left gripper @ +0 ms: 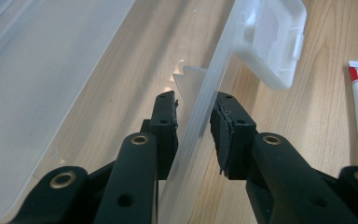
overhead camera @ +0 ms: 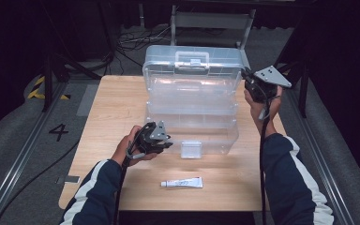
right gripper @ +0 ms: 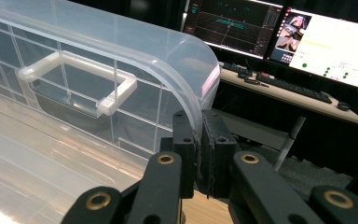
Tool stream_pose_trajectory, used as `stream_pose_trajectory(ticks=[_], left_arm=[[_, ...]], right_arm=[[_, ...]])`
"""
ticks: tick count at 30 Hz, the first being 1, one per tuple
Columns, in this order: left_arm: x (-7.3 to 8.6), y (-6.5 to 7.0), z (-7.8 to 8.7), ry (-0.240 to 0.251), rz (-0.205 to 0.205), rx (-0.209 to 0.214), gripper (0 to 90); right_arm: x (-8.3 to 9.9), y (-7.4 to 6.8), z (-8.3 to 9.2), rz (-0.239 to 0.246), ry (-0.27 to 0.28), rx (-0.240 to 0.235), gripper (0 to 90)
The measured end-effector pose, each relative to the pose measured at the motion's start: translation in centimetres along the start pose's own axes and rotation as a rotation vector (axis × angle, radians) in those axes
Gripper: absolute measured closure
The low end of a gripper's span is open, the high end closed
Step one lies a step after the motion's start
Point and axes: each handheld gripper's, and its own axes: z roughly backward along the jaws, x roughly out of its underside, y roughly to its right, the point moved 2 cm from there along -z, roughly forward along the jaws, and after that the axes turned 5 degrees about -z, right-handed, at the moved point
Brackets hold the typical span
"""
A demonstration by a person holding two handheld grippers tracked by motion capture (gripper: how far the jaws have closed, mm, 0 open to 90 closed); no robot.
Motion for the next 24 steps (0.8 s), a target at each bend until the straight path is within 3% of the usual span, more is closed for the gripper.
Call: stream_pose_trajectory(ticks=[10, 17, 24], left_arm=[[0.4, -0.4, 0.5, -0.008, -0.025, 0.019, 74.3], [0.8, -0.7, 0.7, 0.012, -0.018, 0.039, 75.8], [1.1, -0.8, 0.9, 0.016, -0.025, 0.032, 76.0]], right_arm=[[-0.4, 0.6, -1.6, -0.049, -0.010, -0.006, 85.6], [-0.7, 1.0, -2.3, -0.060, -0.032, -0.019, 85.6], [-0.9, 1.3, -3.0, -0.071, -0.049, -0.024, 85.6]])
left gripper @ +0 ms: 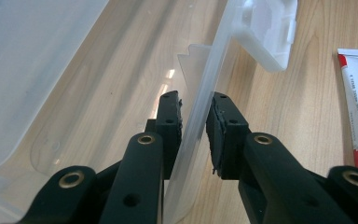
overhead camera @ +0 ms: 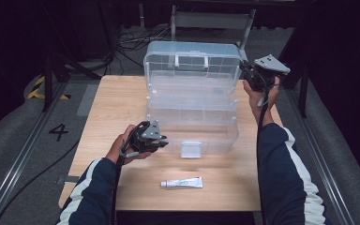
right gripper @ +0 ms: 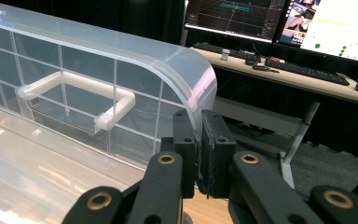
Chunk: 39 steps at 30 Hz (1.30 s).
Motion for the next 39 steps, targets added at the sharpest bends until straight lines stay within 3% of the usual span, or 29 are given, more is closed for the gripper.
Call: stream_pose_trajectory(ticks=[23, 39], left_arm=[[0.3, -0.1, 0.1, 0.013, -0.006, 0.014, 76.9], [0.6, -0.1, 0.1, 0.035, 0.004, 0.025, 76.4]], right_arm=[[-0.8, 0.8, -2.8, 0.003, -0.067, 0.004, 85.0], [-1.3, 1.8, -5.5, -0.005, -0.158, -0.006, 84.6]])
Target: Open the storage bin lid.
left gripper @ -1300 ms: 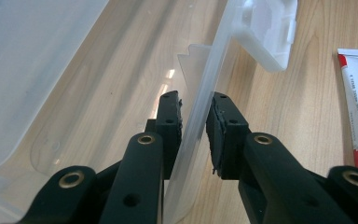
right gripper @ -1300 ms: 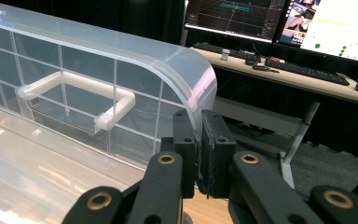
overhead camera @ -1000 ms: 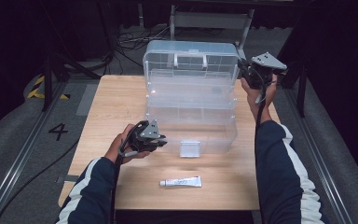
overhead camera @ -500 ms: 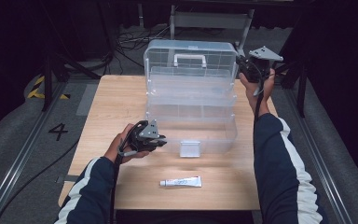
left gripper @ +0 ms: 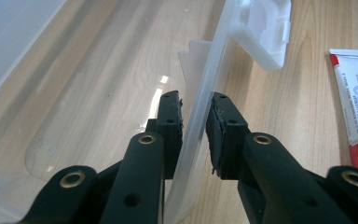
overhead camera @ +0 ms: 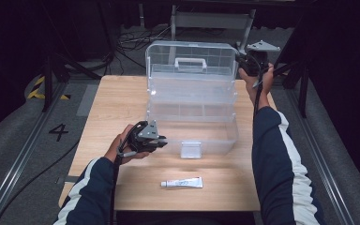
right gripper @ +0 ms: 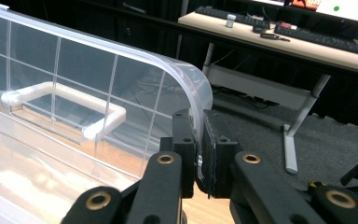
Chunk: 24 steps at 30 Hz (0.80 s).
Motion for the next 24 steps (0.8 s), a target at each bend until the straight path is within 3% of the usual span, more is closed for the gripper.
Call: stream_pose_trajectory(ticks=[3, 5, 13, 24], left_arm=[[0.0, 0.1, 0.0, -0.001, -0.003, 0.002, 76.3], [0.0, 0.3, 0.0, 0.002, 0.001, -0.002, 76.5], [-0.1, 0.7, 0.1, 0.004, 0.004, 0.004, 76.7], [0.2, 1.2, 0.4, 0.012, 0.012, 0.022, 76.4]], right_arm=[[0.0, 0.1, -0.3, 0.011, -0.007, -0.005, 84.5], [0.1, 0.6, -0.8, -0.015, -0.015, -0.022, 84.6], [0.0, 0.6, -2.1, -0.002, -0.038, -0.018, 84.2], [0.2, 1.0, -3.6, 0.002, -0.120, -0.022, 83.2]])
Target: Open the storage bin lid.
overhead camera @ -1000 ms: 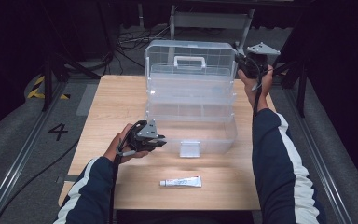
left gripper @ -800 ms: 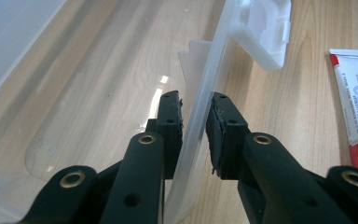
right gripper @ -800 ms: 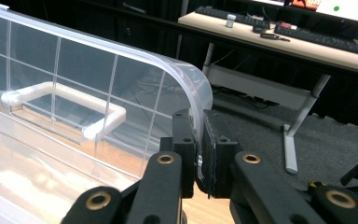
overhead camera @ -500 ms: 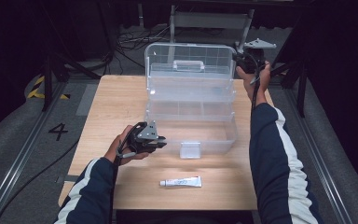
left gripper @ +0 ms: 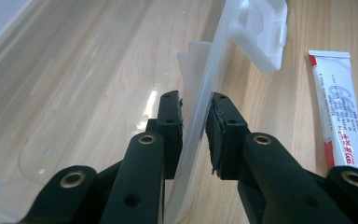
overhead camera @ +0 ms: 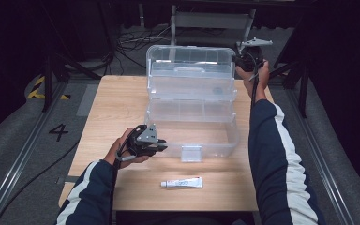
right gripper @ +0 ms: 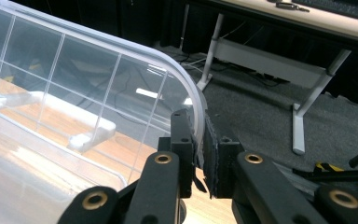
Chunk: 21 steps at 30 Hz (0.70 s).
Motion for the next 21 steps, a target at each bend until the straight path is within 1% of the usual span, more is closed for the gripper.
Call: stream_pose_trajectory(ticks=[9, 11, 13, 14, 15, 19, 21], left_arm=[[0.2, -0.1, -0.1, 0.014, 0.012, 0.014, 75.8], [0.2, -0.1, -0.2, 0.017, 0.016, 0.016, 75.5], [0.2, -0.1, -0.2, 0.014, 0.016, 0.017, 75.3], [0.2, -0.1, -0.2, 0.020, 0.022, 0.018, 75.3], [0.2, -0.1, -0.2, 0.017, 0.019, 0.018, 75.3], [0.2, -0.1, -0.2, 0.018, 0.017, 0.016, 75.3], [0.2, -0.1, -0.2, 0.018, 0.015, 0.017, 75.3]], right_arm=[[0.2, 0.4, -1.8, 0.012, -0.059, -0.003, 82.4], [0.3, 0.6, -2.3, 0.006, -0.075, -0.008, 82.2], [0.3, 0.6, -2.5, 0.005, -0.078, -0.009, 82.1], [0.5, 0.7, -2.8, 0.012, -0.080, -0.012, 81.8], [0.7, 0.9, -3.2, 0.022, -0.087, -0.014, 81.5], [1.0, 1.1, -4.0, 0.009, -0.101, -0.026, 81.5], [1.1, 1.2, -4.4, 0.018, -0.116, -0.028, 81.1]])
